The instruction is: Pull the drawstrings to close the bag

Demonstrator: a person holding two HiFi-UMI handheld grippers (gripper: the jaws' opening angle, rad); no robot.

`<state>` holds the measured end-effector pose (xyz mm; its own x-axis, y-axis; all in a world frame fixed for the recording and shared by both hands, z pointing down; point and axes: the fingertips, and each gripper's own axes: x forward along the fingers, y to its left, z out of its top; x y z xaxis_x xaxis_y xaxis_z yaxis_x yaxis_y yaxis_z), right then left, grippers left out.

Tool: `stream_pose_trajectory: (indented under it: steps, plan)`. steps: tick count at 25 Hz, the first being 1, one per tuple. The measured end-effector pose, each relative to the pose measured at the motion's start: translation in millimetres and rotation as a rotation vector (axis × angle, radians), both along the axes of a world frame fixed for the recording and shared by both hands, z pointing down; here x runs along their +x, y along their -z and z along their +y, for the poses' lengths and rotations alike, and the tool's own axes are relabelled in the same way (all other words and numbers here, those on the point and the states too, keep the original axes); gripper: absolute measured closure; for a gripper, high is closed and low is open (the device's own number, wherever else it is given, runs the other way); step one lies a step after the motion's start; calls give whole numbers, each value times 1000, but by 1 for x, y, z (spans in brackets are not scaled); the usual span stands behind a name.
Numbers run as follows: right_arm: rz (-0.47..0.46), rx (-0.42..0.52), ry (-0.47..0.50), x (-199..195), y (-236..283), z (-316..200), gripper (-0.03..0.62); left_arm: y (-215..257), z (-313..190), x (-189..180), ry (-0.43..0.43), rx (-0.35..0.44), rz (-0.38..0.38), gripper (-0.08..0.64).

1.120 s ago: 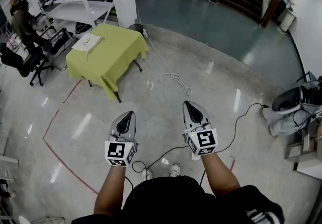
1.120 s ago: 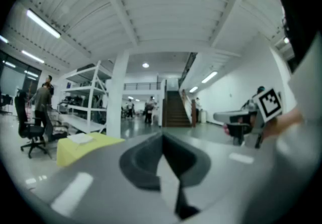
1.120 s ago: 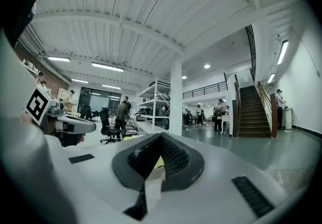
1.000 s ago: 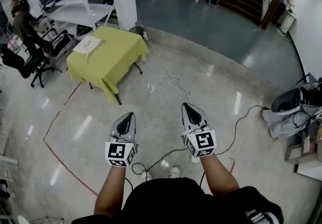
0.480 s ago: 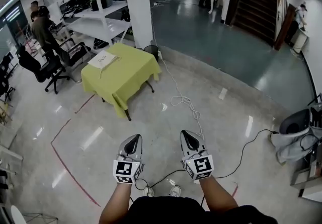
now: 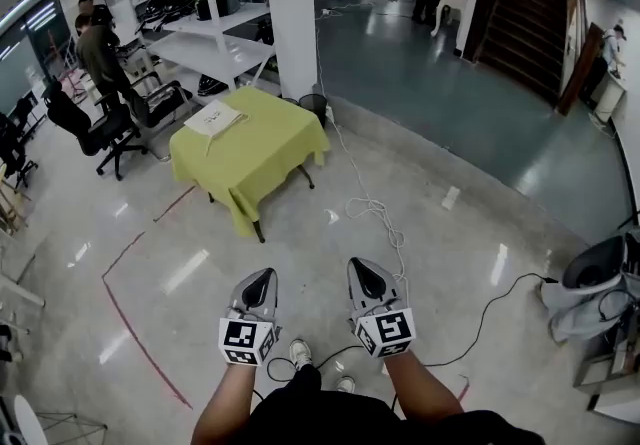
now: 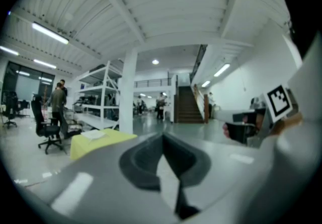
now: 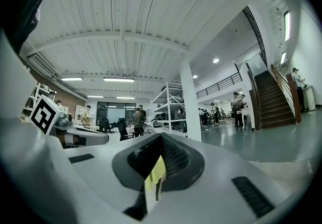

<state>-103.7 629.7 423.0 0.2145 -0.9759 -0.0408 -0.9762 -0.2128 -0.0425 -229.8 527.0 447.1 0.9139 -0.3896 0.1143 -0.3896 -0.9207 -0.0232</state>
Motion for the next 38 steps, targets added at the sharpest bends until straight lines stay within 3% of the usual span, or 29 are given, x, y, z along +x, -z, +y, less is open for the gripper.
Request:
stream_pose_trajectory:
  steps: [11, 20, 30, 38]
  plan:
    - [34, -19, 9, 26, 6, -99, 603, -4, -97, 25, 14, -21, 25, 557]
    - [45, -39, 34, 16, 12, -179, 602, 4, -169, 21, 4, -14, 42, 556]
    - [45, -77, 104, 15, 3, -229, 602, -6, -202, 22, 31, -44, 49, 557]
    - [47, -61, 138, 64, 0, -274, 601, -10, -231, 66, 34, -24, -2, 556]
